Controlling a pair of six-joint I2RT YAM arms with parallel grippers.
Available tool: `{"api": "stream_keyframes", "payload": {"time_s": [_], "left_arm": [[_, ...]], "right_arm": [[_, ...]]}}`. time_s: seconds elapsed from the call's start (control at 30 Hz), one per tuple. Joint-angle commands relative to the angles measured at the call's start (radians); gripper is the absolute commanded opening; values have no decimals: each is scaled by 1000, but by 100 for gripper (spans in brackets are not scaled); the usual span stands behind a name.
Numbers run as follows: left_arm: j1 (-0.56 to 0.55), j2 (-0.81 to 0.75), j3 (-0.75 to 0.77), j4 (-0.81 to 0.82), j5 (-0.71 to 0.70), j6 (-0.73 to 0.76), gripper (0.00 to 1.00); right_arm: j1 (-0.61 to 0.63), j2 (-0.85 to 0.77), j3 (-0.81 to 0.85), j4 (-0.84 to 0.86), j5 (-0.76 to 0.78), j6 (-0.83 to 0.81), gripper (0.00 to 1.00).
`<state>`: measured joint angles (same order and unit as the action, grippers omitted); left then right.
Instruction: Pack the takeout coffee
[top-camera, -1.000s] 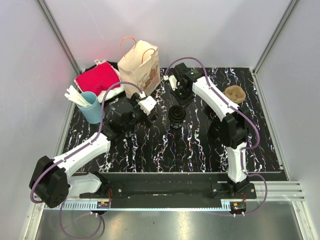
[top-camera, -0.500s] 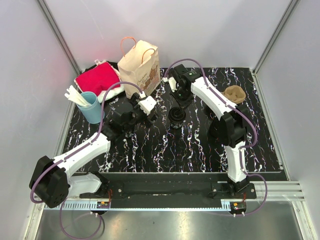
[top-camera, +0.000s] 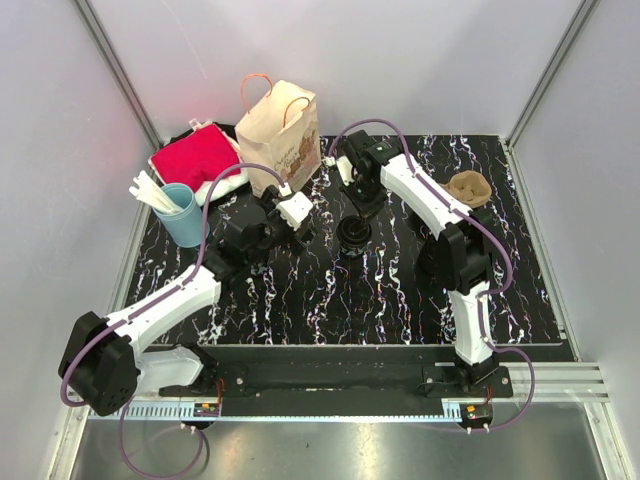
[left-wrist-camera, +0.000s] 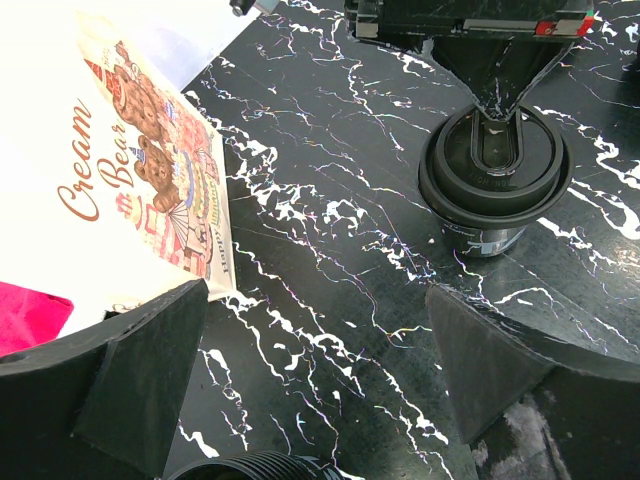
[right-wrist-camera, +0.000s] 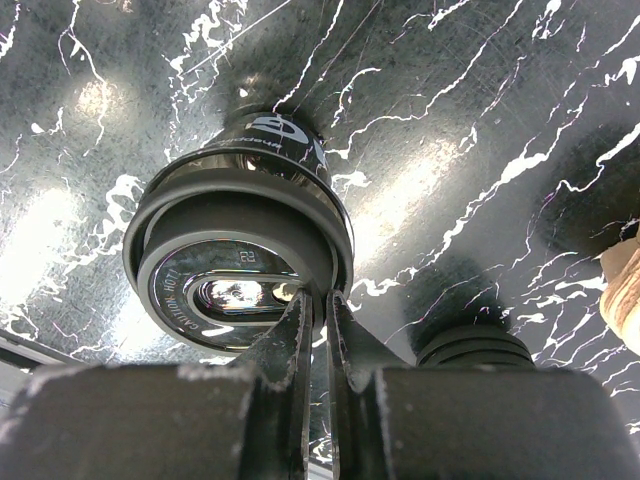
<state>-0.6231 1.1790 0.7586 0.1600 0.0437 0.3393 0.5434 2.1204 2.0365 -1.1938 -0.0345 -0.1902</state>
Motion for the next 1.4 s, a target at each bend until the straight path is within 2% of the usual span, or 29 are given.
{"api": "stream_keyframes", "payload": {"time_s": [0.0, 0.47, 1.37], "left_arm": [[-4, -21, -8, 78, -2, -13, 99], [-4, -15, -7, 78, -1, -13, 99], [-4, -16, -8, 76, 4, -14, 99]], "right_arm": [[10, 6, 47, -1, 18, -9, 2], [12, 15, 71, -7, 5, -8, 6], [30, -4, 21, -3, 56, -23, 6]]}}
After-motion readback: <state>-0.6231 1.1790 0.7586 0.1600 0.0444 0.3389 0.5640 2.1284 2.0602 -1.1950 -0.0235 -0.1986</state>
